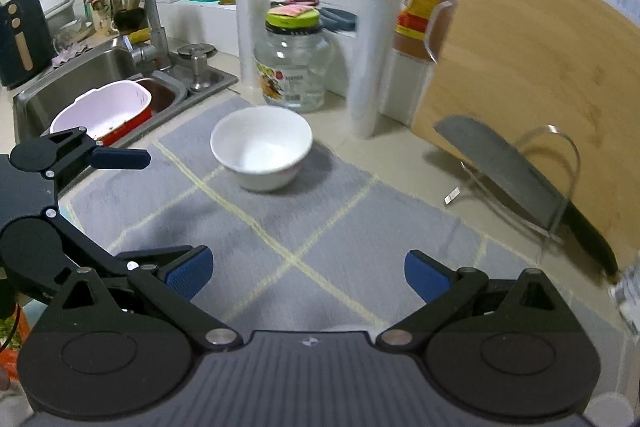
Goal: Organize plates and bowls
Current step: 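Withdraw the right tool and move it to the white bowl by the jar, then close the right tool on the rim of the white bowl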
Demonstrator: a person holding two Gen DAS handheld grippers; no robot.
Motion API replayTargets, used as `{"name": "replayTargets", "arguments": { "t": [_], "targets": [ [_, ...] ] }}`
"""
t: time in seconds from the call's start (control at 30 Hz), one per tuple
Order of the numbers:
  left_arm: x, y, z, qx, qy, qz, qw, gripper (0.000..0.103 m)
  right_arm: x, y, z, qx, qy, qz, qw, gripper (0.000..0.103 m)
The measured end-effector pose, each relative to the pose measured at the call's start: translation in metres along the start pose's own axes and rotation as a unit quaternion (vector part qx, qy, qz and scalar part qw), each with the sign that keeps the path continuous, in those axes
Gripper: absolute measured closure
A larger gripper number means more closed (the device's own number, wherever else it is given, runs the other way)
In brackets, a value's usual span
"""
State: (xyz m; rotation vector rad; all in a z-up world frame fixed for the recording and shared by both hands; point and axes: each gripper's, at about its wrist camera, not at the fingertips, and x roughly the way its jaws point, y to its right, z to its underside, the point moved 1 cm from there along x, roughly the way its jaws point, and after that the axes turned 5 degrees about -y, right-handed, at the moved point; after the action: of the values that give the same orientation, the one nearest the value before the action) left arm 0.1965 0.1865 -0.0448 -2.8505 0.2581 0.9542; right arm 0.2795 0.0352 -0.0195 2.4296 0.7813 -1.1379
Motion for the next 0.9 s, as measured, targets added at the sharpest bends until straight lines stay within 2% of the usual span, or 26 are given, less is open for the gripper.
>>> {"name": "replayTargets", "arguments": {
  "t": [0.17,0.3,0.47,0.67,0.9],
  "targets": [
    [0.016,-0.024,-0.002,-0.006,0.001,0.001,1.0,0.001,0.023,-0.008,-0.026,-0.002,-0.008,-0.008,1.0,0.0],
    [0.036,-0.037,-0.001,-0.008,-0.007,0.006,0.9999,0.001,0.047,-0.009,-0.046,0.013,-0.015,-0.035,0.999,0.0],
    [0.058,-0.05,0.0,-0.012,-0.017,0.013,0.9997,0.001,0.076,-0.002,-0.067,0.033,-0.027,-0.049,0.998,0.0],
    [0.078,-0.054,-0.004,0.003,-0.015,0.019,0.9997,0.002,0.108,0.003,-0.085,0.05,-0.055,-0.076,0.994,0.0],
    [0.09,-0.056,-0.011,0.006,-0.002,0.03,0.9995,0.005,0.135,0.002,-0.101,0.046,-0.067,-0.093,0.992,0.0]
  ]
}}
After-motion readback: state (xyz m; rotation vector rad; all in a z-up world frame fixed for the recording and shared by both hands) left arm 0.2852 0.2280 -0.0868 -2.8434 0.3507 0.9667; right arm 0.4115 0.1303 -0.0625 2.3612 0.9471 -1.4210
